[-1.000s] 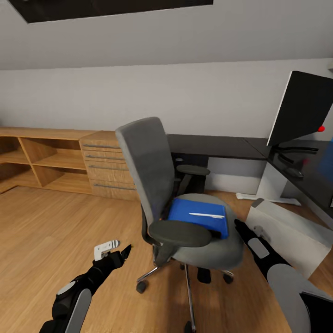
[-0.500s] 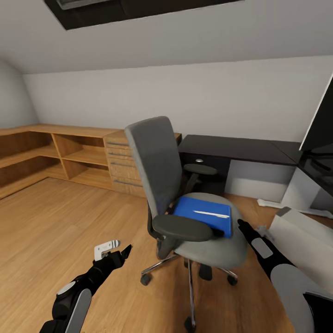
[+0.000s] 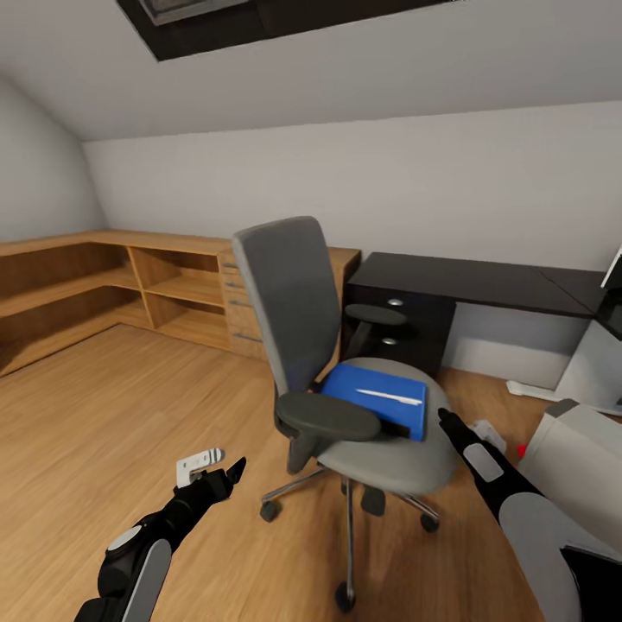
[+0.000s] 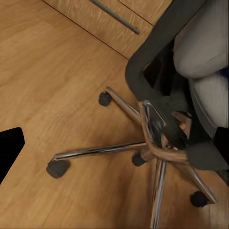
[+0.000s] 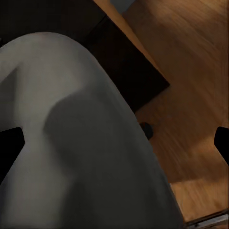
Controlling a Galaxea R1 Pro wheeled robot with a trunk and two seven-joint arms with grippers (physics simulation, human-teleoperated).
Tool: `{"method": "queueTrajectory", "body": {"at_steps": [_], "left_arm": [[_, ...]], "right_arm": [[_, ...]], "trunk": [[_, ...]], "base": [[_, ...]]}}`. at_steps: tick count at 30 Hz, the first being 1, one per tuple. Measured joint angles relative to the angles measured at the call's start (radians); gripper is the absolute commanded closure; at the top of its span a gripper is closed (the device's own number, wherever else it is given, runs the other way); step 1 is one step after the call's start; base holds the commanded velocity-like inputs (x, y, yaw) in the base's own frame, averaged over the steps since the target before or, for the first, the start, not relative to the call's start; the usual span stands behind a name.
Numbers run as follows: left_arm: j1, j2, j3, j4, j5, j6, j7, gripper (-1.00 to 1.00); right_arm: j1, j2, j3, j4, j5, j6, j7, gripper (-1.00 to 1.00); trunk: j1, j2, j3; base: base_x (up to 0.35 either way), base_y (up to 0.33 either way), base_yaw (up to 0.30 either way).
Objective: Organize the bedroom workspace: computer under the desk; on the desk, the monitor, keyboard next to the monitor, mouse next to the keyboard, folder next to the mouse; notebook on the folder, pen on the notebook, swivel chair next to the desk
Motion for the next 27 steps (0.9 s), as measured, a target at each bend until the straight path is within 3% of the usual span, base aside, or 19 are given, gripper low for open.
{"method": "queueTrajectory", "body": {"at_steps": [15,27], "left_arm": [[0.000,0.000,0.000,0.003,0.000,0.000,0.000,-1.00],[0.000,0.000,0.000,0.003,0.000,0.000,0.000,-1.00]], "right_arm": [[0.001,-0.002,-0.002,0.045,0.001,0.000,-0.003,-1.00],[0.000,-0.001,-0.002,0.047,0.000,0.001,-0.003,-1.00]], "trunk": [[0.000,0.000,0.000],[0.000,0.000,0.000]], "base": [[0.000,0.000,-0.244],[0.000,0.000,-0.038]]}}
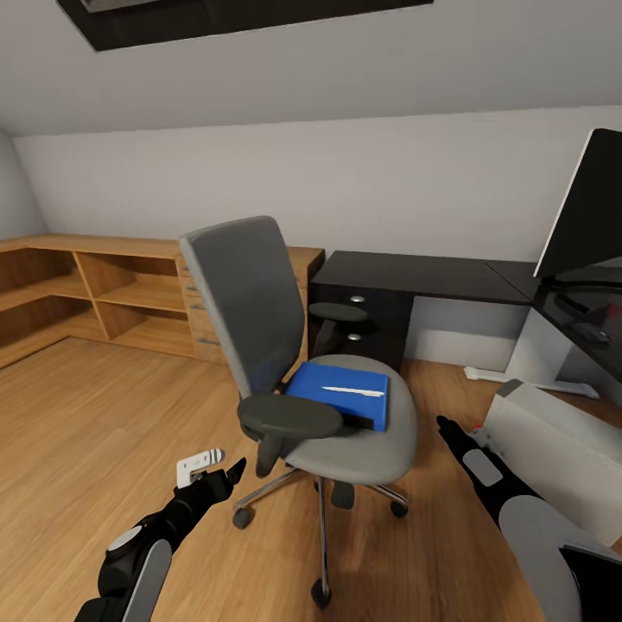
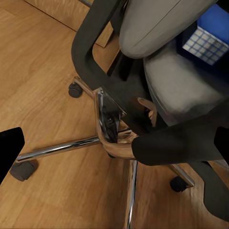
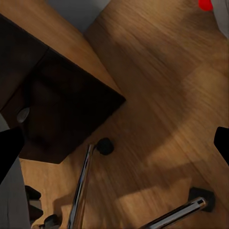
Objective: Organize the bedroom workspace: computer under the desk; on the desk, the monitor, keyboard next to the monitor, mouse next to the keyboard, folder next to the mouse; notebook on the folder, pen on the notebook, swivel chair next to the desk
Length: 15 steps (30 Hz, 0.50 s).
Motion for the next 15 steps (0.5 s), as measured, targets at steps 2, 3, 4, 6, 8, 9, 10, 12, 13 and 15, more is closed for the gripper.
{"method": "queueTrajectory", "body": {"at_steps": [2,3,4,6,8,9,10,12,13,15], "left_arm": [[0.000,0.000,0.000,0.000,0.000,0.000,0.000,-1.00],[0.000,0.000,0.000,0.000,0.000,0.000,0.000,-1.00],[0.000,0.000,0.000,0.000,0.000,0.000,0.000,-1.00],[0.000,0.000,0.000,0.000,-0.001,0.000,0.000,-1.00],[0.000,0.001,0.001,0.000,-0.001,0.000,0.000,-1.00],[0.000,0.000,0.001,0.000,-0.001,0.000,0.000,-1.00],[0.000,0.000,0.001,0.000,-0.001,0.000,0.000,-1.00],[0.000,0.001,0.001,0.000,-0.001,0.000,0.000,-1.00],[0.000,0.001,0.001,0.000,-0.001,0.000,0.000,-1.00],[0.000,0.001,0.001,0.000,-0.001,0.000,0.000,-1.00]], "right_arm": [[0.000,0.001,0.001,0.000,0.000,0.000,0.000,-1.00],[0.000,0.002,0.001,0.001,-0.001,0.000,0.000,-1.00],[0.000,0.002,0.001,0.001,-0.001,-0.001,0.001,-1.00],[0.000,0.004,0.001,0.001,-0.001,-0.001,0.001,-1.00],[0.000,0.005,0.001,0.001,-0.001,-0.001,0.001,-1.00],[0.000,0.006,0.001,0.001,-0.001,-0.001,0.001,-1.00],[0.000,0.007,0.001,0.001,-0.001,-0.001,0.001,-1.00],[0.000,0.013,0.001,0.002,-0.001,-0.001,0.001,-1.00],[0.000,0.016,0.001,0.002,-0.001,-0.001,0.001,-1.00],[0.000,0.020,0.001,0.004,-0.001,-0.002,0.000,-1.00]], "trunk": [[0.000,0.000,0.000],[0.000,0.000,0.000],[0.000,0.000,0.000],[0.000,0.000,0.000],[0.000,0.000,0.000],[0.000,0.000,0.000],[0.000,0.000,0.000],[0.000,0.000,0.001],[0.000,0.000,0.001],[0.000,0.000,0.001]], "base": [[0.000,0.000,-0.002],[0.000,0.000,-0.001],[0.000,0.000,-0.001],[0.000,0.000,0.000],[0.000,0.000,0.000],[0.000,0.000,0.000],[0.000,0.000,0.000],[0.000,0.000,0.000],[0.000,0.000,0.006],[0.000,0.000,0.054]]}}
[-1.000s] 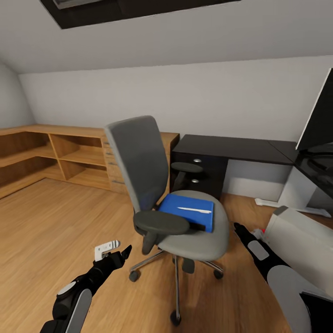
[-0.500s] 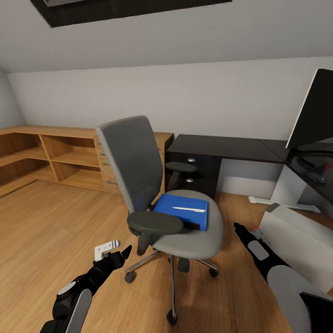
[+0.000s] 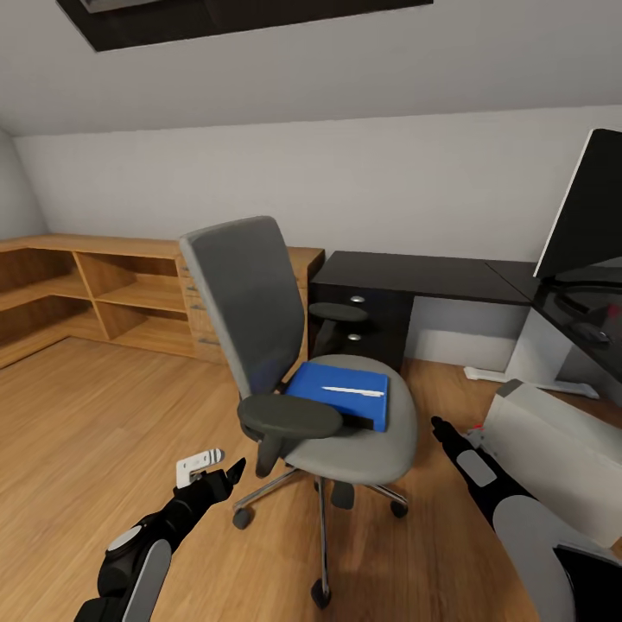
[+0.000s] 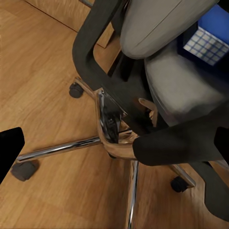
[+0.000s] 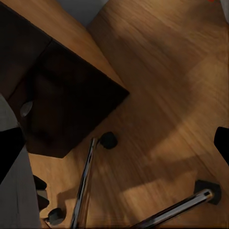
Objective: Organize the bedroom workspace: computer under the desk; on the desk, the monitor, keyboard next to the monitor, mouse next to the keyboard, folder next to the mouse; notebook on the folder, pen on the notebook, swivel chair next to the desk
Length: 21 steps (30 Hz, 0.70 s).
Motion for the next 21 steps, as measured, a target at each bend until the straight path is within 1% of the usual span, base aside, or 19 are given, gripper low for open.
{"method": "queueTrajectory", "body": {"at_steps": [1,9,10,11,14,17,21], "left_arm": [[0.000,0.000,0.000,0.000,0.000,0.000,0.000,-1.00],[0.000,0.001,0.000,0.000,0.000,0.000,0.000,-1.00],[0.000,0.001,0.001,0.000,0.000,0.000,0.000,-1.00],[0.000,0.001,0.001,0.000,0.000,0.000,0.000,-1.00],[0.000,0.001,0.000,0.000,0.000,0.000,0.000,-1.00],[0.000,0.001,0.000,0.000,0.000,0.000,0.000,-1.00],[0.000,0.001,0.001,0.000,0.000,0.000,0.000,-1.00]], "right_arm": [[0.000,0.005,-0.001,0.003,0.000,-0.001,-0.001,-1.00],[0.000,0.008,-0.003,0.007,0.000,-0.001,-0.003,-1.00],[0.000,0.007,-0.013,0.005,0.009,-0.002,-0.004,-1.00],[-0.001,0.007,-0.014,0.004,0.010,-0.002,-0.003,-1.00],[0.000,0.008,-0.002,0.007,0.001,-0.002,-0.001,-1.00],[0.000,0.008,-0.007,0.006,0.005,-0.002,-0.002,-1.00],[0.000,0.008,-0.004,0.006,0.003,-0.002,-0.001,-1.00]], "trunk": [[0.000,0.000,-0.001],[0.000,0.000,-0.009],[0.000,0.000,-0.010],[0.000,0.000,-0.012],[0.000,0.000,-0.015],[0.000,0.000,-0.019],[0.000,0.000,-0.024]], "base": [[0.000,0.000,0.102],[0.000,0.000,0.143],[0.000,0.000,0.157],[0.000,0.000,0.161],[0.000,0.000,0.162],[0.000,0.000,0.163],[0.000,0.000,0.163]]}}
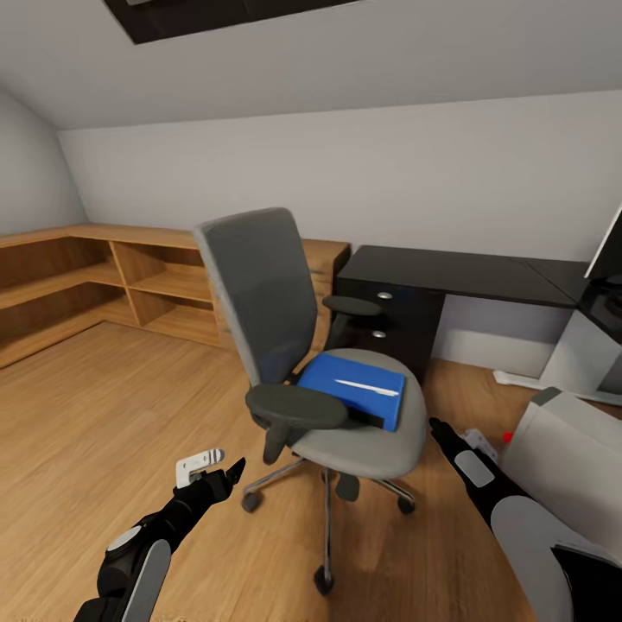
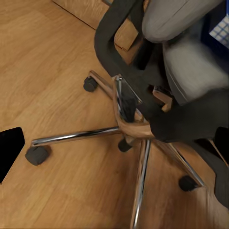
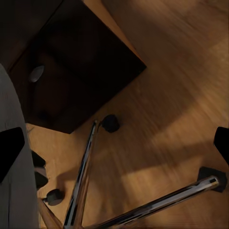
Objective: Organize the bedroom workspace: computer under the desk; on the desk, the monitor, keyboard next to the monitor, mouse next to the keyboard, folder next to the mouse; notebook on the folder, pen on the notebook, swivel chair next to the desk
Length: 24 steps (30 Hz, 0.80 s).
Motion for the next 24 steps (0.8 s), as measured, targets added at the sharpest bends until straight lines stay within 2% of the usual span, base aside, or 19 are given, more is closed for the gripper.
{"method": "queueTrajectory", "body": {"at_steps": [3,14,20,24], "left_arm": [[0.000,0.000,0.000,0.000,0.000,0.000,0.000,-1.00],[0.000,-0.001,0.000,0.000,0.000,0.000,0.000,-1.00],[0.000,-0.002,0.000,0.002,0.000,0.000,0.000,-1.00],[0.000,-0.002,0.000,0.002,0.000,0.000,0.000,-1.00]], "right_arm": [[0.000,-0.001,-0.003,-0.002,0.002,0.000,-0.001,-1.00],[0.001,-0.002,0.004,-0.007,-0.001,0.000,0.002,-1.00],[0.000,0.000,0.005,-0.010,0.000,-0.002,0.000,-1.00],[0.001,-0.003,0.004,-0.010,0.000,-0.001,0.002,-1.00]], "trunk": [[0.000,0.000,-0.004],[0.000,0.000,-0.015],[0.000,0.000,-0.015],[0.001,0.000,-0.015]], "base": [[0.077,0.000,0.163],[0.277,0.104,0.131],[0.030,0.014,0.005],[-0.221,0.057,0.000]]}}
